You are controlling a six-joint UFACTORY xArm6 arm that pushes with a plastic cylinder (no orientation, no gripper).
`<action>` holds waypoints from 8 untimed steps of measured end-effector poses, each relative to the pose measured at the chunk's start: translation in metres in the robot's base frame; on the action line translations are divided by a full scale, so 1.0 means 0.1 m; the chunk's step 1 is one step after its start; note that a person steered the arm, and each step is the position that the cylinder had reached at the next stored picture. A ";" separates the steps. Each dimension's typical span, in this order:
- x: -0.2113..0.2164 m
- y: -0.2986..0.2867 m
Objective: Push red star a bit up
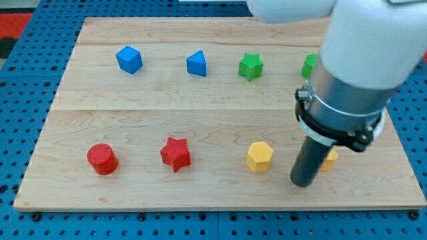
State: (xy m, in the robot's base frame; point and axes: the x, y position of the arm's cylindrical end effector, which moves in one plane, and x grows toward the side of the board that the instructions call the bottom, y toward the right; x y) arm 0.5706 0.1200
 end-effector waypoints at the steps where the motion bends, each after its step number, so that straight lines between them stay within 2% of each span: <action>1: -0.10 -0.35; 3: 0.06 -0.42; 4: 0.34 -1.01; 7: -0.16 -1.45; 8: 0.01 -1.44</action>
State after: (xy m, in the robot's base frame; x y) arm 0.5716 -0.0241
